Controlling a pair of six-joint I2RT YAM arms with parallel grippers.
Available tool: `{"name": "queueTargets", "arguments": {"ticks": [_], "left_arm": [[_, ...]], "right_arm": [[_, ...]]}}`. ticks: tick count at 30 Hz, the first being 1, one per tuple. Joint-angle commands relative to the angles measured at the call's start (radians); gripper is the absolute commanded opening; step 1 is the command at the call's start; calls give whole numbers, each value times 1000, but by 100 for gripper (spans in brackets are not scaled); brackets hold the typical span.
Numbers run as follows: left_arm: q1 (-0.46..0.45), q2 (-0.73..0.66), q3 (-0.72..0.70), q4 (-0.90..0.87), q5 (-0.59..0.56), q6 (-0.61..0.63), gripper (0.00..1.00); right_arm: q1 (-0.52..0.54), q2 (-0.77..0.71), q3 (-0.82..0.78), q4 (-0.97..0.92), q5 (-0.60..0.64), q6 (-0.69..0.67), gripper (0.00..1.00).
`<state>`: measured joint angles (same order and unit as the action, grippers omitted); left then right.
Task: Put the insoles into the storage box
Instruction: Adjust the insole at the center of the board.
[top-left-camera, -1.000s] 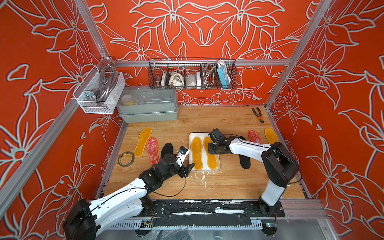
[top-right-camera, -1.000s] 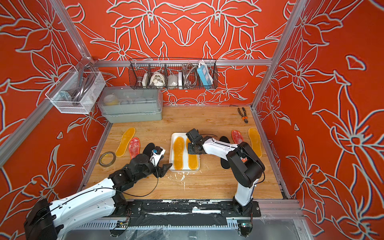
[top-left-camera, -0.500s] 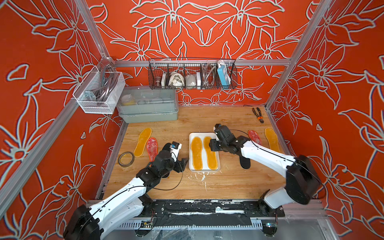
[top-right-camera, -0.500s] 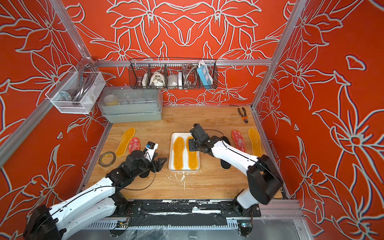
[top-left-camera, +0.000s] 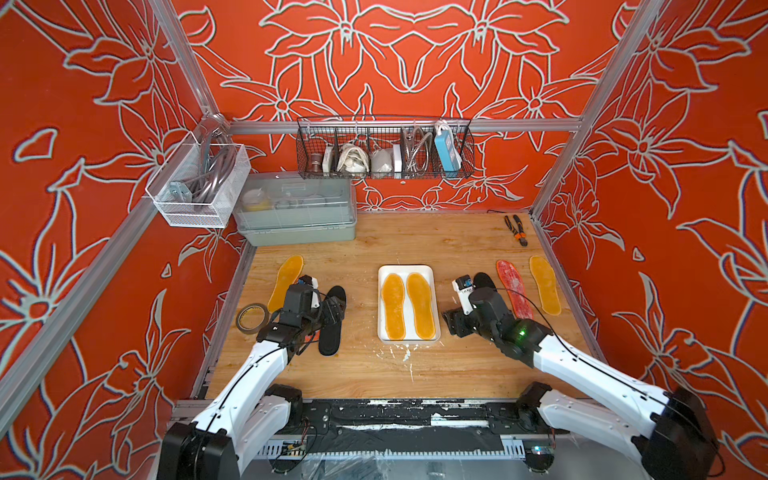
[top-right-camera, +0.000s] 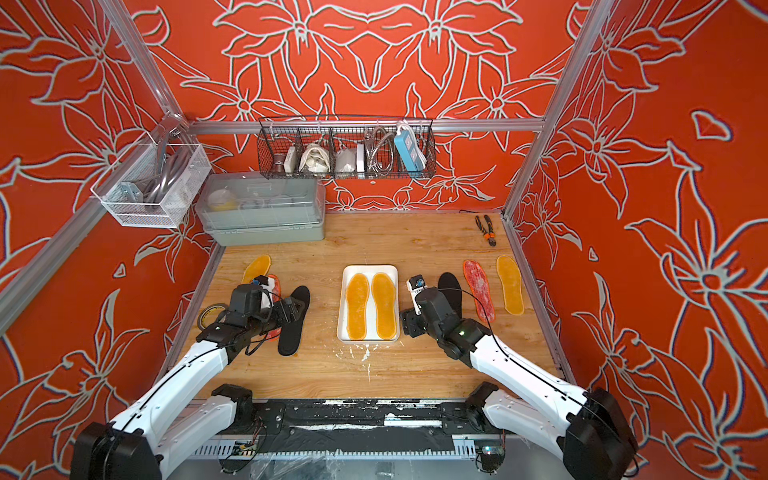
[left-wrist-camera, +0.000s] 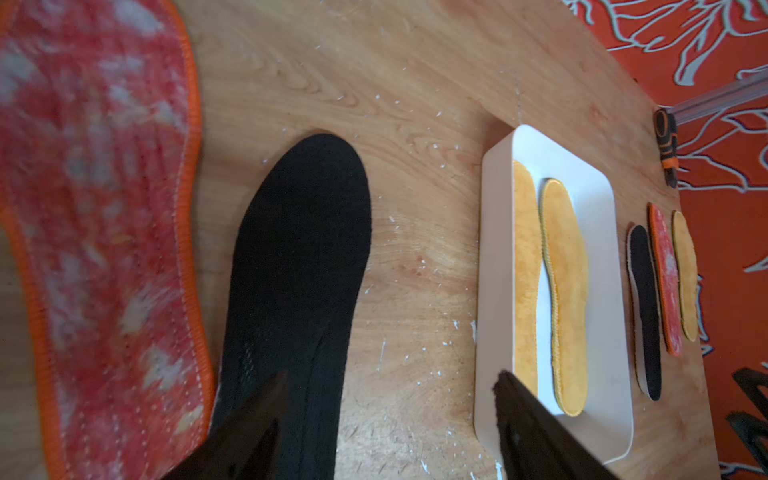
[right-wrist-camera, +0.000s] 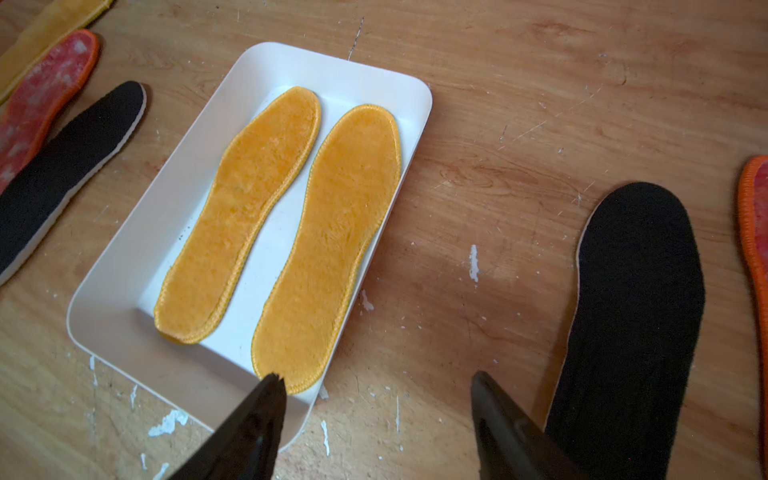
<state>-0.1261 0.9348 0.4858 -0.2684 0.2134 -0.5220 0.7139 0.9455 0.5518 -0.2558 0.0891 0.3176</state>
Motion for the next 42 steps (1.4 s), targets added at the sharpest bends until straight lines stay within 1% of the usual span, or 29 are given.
{"name": "queueTargets", "arguments": {"ticks": [1,2,4,8,10,14,16,18,19,21,22,26,28,36,40,42], "left_arm": [[22,46,22,-52,12,-1,78],[22,87,27,-54,7,4,79],[22,126,40,-64,-8,20,82],[23,150,49,-68,-59,43,84],[25,169,54,-59,-63,48,84],[25,252,89,-74,-85,62,86],[25,286,102,-77,-89,66,88],[25,310,107,-69,-83,70,89],[24,316,111,-66,-84,70,91],[25,330,114,-63,-84,75,96],[25,335,118,-65,-88,77,96],[21,354,120,-52,-62,75,92],[9,359,121,-52,-60,73,87],[-24,374,114,-56,-58,54,87],[-63,379,109,-40,-50,33,85],[-85,384,109,-26,-39,19,81]], "right_arm": [[4,-58,-63,68,-19,-54,74],[4,-75,-95,108,-35,-58,76],[5,-93,-139,150,-44,-58,79],[6,-93,-142,154,-38,-58,81],[5,-87,-148,162,-22,-51,81],[6,-73,-156,179,-20,-42,82],[5,-73,-152,171,-6,-36,85],[4,-81,-154,173,3,-32,86],[5,-84,-157,175,3,-32,88],[5,-92,-163,178,10,-27,92],[5,-94,-166,180,15,-25,95],[5,-95,-173,189,20,-19,96],[6,-94,-174,190,29,-16,95],[5,-94,-179,194,60,1,94],[5,-82,-179,200,76,12,94],[5,-73,-176,199,83,16,93]]}}
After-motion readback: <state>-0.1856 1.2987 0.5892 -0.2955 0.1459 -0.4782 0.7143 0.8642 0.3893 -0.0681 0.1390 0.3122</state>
